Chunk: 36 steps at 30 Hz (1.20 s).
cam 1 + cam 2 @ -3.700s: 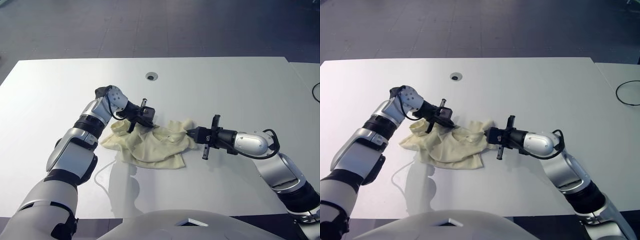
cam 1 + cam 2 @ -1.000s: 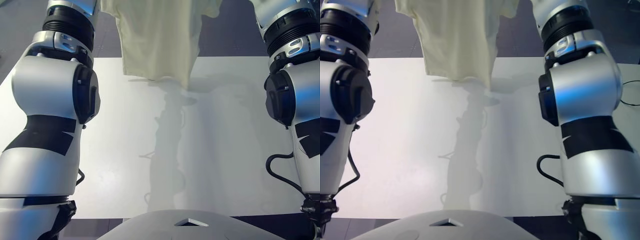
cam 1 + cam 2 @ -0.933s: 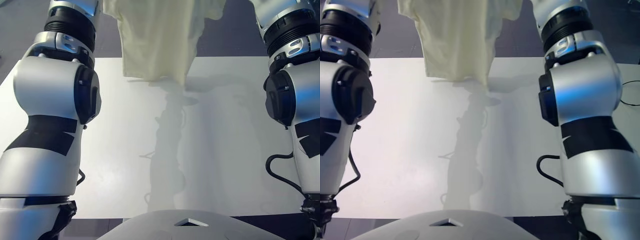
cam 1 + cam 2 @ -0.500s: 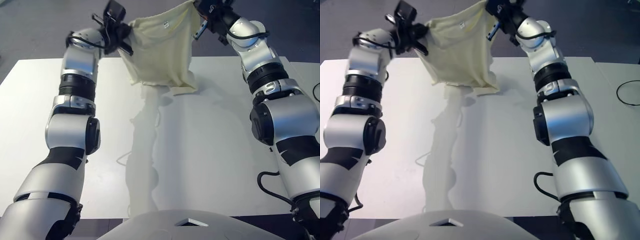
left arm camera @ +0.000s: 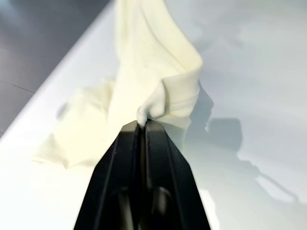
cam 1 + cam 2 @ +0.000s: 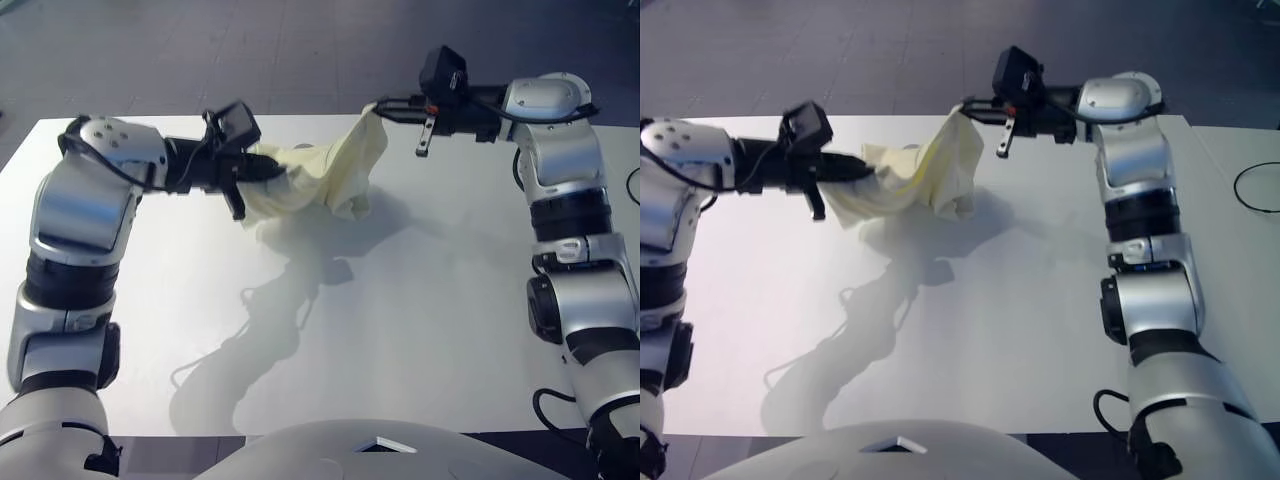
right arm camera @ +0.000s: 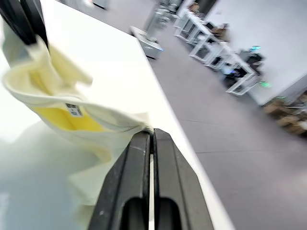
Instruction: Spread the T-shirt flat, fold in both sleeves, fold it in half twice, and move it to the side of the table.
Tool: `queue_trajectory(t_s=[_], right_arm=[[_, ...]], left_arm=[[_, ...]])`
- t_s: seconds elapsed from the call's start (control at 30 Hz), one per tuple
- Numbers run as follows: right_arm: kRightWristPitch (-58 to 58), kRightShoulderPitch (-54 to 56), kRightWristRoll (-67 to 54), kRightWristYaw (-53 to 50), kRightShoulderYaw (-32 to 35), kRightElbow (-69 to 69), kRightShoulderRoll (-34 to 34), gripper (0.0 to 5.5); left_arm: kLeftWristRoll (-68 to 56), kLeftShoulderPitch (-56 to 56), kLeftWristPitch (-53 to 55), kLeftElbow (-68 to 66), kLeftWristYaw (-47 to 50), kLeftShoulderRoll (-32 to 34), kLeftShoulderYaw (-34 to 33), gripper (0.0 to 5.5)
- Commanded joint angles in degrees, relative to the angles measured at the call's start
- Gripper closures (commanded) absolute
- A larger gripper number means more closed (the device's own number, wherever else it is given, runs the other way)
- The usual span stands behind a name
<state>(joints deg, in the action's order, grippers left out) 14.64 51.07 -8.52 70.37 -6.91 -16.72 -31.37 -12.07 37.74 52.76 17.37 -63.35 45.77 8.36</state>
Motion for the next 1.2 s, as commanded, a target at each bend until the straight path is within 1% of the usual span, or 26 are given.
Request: queue_trajectory(t_s=[0.03,0.13,0.23,0.5,0.67,0.87,0.9,0.93,1.03,1.2], right_arm=[[17.5,-7.4,-10.1,10.3,-1.9,19.8,-9.3,5.5],[22.7,-11.1,-13.5,15.1,-3.3,27.3,-14.7,5.5],[24.6,-16.3,-14.9,17.4,-6.0,33.9,-19.0,5.5],[22.3,-31.8,-10.4,13.2,-13.9,42.5,-23.6,5.5],[22.4,-37.9,-10.4,11.6,-15.5,46.8,-25.5,5.5],[23.0,-44.3,-11.0,10.3,-16.2,50.7,-28.5,5.5],[22.7,-45.1,-10.5,9.8,-16.3,51.1,-29.0,5.25],[22.6,-45.7,-10.1,9.3,-16.4,51.4,-29.3,5.15],[23.2,-46.1,-11.2,8.7,-15.3,51.8,-29.5,4.68],[24.1,-45.0,-15.3,10.1,-10.5,51.3,-31.4,3.9]], left_arm=[[-4.3,-3.3,0.4,6.5,-5.9,7.2,0.4,5.49],[-6.8,-7.5,-0.3,9.8,-8.4,10.1,0.8,5.49],[-8.7,-12.9,0.0,13.9,-8.6,11.8,1.7,5.49],[-10.1,-27.2,-0.5,20.6,-5.1,14.2,5.3,5.49],[-10.8,-31.4,-0.8,22.6,-3.5,15.2,5.7,5.49],[-11.1,-34.1,-2.3,23.3,-4.0,18.0,5.4,5.49],[-11.3,-34.5,-2.6,23.5,-4.1,18.3,5.3,5.5],[-11.6,-34.8,-2.6,23.7,-4.2,18.5,5.1,5.15],[-16.1,-34.6,-0.3,24.5,-4.7,17.8,2.7,4.73],[-28.3,-30.9,4.2,24.1,-7.6,18.5,-5.9,3.91]])
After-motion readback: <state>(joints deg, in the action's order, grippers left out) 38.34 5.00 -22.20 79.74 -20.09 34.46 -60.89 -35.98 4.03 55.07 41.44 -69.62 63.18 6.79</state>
